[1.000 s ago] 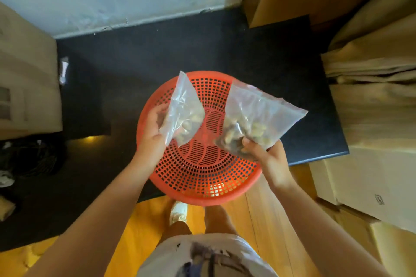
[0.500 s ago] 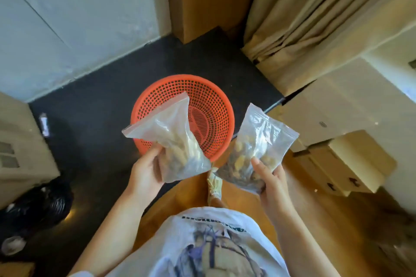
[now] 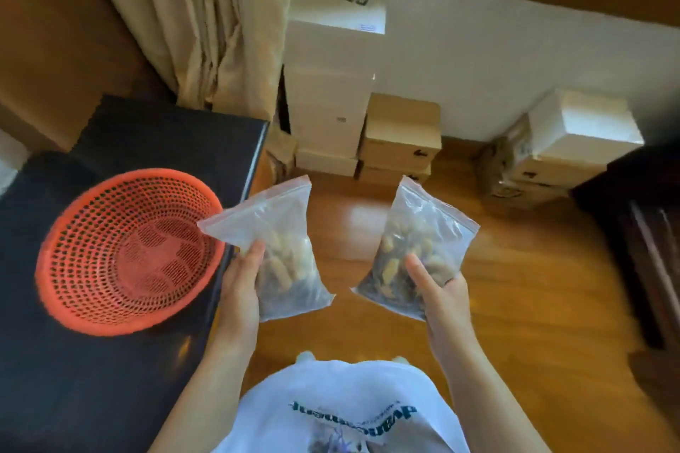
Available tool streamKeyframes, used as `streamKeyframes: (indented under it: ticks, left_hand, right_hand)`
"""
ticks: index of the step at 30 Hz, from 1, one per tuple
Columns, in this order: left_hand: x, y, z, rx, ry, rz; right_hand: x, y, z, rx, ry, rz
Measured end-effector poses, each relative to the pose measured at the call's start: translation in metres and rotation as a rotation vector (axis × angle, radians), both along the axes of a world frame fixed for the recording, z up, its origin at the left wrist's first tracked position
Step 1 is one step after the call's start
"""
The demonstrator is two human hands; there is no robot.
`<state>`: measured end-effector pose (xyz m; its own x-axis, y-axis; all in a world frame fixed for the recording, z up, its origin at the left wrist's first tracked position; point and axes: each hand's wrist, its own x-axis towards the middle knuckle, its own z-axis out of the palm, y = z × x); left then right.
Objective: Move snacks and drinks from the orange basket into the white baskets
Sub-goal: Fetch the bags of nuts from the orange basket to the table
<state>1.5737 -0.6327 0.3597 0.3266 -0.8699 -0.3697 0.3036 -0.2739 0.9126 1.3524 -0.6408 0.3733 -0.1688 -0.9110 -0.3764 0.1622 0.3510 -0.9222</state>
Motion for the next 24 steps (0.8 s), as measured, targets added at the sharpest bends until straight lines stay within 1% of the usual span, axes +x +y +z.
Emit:
streamKeyframes:
  ticks: [4,6,8,11,14,16,19,24]
  left_hand:
    - [-0.074,-0.007,0.009,-0.010,-0.041,-0.235]
    - [-0.125,-0.005,0.016,-0.010,-0.045,-0.356]
    - [-0.166,-0.001,0.019,-0.041,-0.058,-0.440]
    - [-0.249,0.020,0.023,-0.072,-0.056,-0.609]
    - [-0.332,0.054,0.024,-0.059,-0.078,-0.808]
    - [-0.385,0.078,0.022,-0.046,-0.094,-0.915]
    - [-0.455,0.112,0.021,-0.025,-0.090,-1.037]
    - [-0.544,0.156,0.024,-0.016,-0.128,-1.156]
  right_hand:
    - [-0.072,0.038,0.011,-0.038,0.005,-0.217]
    - [-0.118,0.068,0.015,-0.058,0.011,-0.339]
    - [-0.153,0.093,0.016,-0.048,0.022,-0.441]
    - [-0.219,0.142,0.015,-0.026,0.045,-0.618]
    - [-0.285,0.194,0.008,-0.031,0.051,-0.815]
    - [-0.326,0.229,0.004,-0.012,0.064,-0.908]
    - [-0.375,0.276,-0.004,0.008,0.068,-1.014]
    - [-0.429,0.336,-0.008,0.026,0.028,-1.171]
